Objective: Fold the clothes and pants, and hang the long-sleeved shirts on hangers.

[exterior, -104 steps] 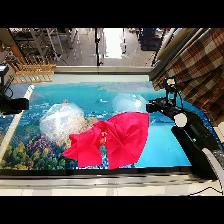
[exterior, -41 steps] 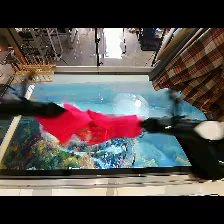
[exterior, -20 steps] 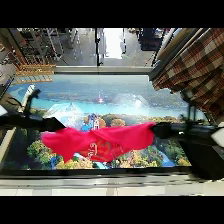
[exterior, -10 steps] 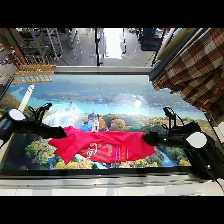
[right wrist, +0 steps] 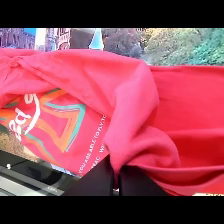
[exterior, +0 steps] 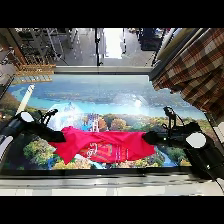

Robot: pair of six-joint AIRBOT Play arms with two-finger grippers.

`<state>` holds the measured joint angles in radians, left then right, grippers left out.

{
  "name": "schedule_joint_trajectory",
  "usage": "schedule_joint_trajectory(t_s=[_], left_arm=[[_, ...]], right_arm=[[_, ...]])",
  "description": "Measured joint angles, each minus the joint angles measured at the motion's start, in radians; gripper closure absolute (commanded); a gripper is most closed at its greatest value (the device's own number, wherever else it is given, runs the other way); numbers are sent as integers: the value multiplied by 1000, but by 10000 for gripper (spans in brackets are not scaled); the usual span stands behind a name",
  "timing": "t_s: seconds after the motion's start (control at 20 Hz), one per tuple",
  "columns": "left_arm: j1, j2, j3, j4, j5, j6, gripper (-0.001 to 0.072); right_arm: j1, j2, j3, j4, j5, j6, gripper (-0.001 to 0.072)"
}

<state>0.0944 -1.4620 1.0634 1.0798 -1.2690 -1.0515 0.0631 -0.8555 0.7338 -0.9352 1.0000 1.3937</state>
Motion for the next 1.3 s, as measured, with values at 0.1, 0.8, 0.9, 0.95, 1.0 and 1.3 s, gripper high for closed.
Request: schedule_joint_trajectory(t_s=[0.1, 0.8, 0.9, 0.95, 1.0, 1.3], left_arm=[[-3, -9, 0, -12, -45, 24, 700], [489, 509, 681, -1378, 116, 134, 698], [594, 556, 782, -1452, 174, 127, 699], [640, 572, 825, -1474, 204, 126, 700], [676, 583, 859, -1484, 230, 127, 700], [710, 518, 944, -1319, 322, 146, 699]], right_arm=[[0, 1, 8, -3, -2, 0, 689], [0, 232, 860, -41, 186, -1, 689], [0, 269, 983, -40, 211, -1, 689], [0, 280, 1028, -39, 218, -1, 689], [0, 288, 1066, -36, 224, -1, 689], [0, 235, 1119, -38, 220, 1, 689]])
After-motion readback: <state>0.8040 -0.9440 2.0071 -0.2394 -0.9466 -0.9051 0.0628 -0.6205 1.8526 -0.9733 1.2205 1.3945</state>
